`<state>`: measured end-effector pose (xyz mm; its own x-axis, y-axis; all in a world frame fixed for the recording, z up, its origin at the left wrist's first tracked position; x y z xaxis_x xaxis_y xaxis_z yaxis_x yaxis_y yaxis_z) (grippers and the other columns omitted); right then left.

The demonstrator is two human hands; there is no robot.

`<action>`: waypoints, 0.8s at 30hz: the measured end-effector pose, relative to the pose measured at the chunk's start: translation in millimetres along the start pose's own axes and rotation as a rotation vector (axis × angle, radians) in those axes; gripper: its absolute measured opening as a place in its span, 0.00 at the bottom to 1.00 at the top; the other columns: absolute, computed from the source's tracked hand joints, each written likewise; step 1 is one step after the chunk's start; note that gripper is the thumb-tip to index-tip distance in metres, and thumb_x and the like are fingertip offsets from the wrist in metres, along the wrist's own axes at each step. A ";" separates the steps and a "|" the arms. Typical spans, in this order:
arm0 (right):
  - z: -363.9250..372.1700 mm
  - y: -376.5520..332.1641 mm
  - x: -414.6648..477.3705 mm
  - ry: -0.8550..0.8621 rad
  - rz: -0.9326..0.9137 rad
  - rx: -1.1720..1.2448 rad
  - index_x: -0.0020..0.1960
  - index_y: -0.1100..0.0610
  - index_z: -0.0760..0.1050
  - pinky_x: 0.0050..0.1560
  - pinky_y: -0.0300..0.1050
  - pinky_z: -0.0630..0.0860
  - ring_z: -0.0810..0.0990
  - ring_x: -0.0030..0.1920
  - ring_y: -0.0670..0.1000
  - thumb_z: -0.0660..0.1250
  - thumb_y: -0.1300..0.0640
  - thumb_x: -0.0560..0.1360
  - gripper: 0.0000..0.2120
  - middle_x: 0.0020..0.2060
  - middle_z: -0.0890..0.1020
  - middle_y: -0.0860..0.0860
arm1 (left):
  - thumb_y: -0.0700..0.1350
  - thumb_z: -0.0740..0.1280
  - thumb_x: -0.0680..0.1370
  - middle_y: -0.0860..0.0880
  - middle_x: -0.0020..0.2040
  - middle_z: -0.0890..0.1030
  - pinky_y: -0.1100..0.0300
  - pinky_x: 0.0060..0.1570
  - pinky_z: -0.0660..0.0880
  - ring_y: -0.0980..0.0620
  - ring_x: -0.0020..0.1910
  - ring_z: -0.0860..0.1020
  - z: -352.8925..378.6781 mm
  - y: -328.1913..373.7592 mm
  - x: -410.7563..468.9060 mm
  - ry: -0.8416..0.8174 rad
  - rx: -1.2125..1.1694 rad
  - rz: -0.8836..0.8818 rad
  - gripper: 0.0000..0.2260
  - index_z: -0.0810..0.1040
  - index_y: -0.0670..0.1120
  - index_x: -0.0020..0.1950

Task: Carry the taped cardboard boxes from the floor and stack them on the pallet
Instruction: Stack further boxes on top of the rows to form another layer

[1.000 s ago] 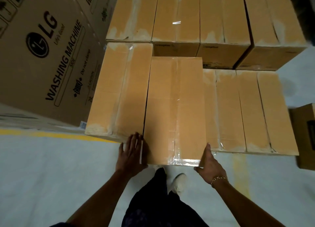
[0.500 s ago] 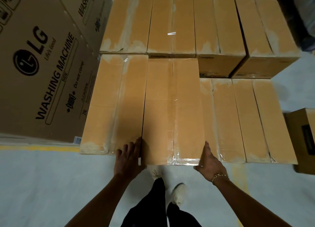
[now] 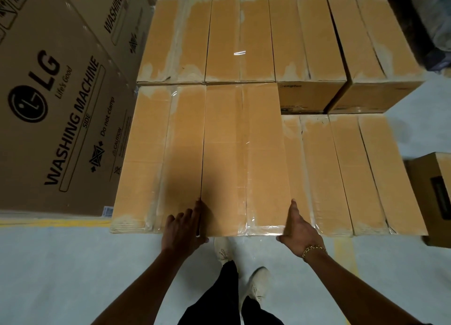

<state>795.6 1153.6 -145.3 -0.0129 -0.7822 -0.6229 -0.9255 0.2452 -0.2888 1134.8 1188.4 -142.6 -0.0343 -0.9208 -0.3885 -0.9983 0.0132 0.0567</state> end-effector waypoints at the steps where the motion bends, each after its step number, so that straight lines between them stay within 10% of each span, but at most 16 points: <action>1: 0.0 -0.2 0.0 0.001 0.001 0.001 0.80 0.47 0.33 0.54 0.52 0.80 0.81 0.59 0.60 0.76 0.46 0.69 0.59 0.67 0.78 0.53 | 0.71 0.75 0.64 0.49 0.57 0.82 0.52 0.48 0.76 0.47 0.49 0.82 0.2 -0.5 0.7 0.003 -0.003 0.004 0.57 0.55 0.44 0.82; 24: 4.5 2.5 -2.9 0.016 0.032 0.163 0.80 0.40 0.35 0.50 0.48 0.79 0.83 0.53 0.57 0.77 0.47 0.70 0.57 0.51 0.84 0.50 | 0.68 0.78 0.63 0.49 0.49 0.83 0.54 0.40 0.79 0.49 0.38 0.83 -2.5 -7.1 2.5 0.015 -0.061 0.095 0.54 0.61 0.43 0.79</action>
<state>795.0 1159.1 -147.6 -0.0483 -0.7810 -0.6227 -0.8507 0.3589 -0.3841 1142.0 1185.1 -141.7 -0.1274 -0.9221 -0.3653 -0.9858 0.0772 0.1490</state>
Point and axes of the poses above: each hand's wrist, its own x-axis towards the middle knuckle, its own z-axis out of the palm, y = z × x, the point moved 4 cm from there along x, towards the middle knuckle
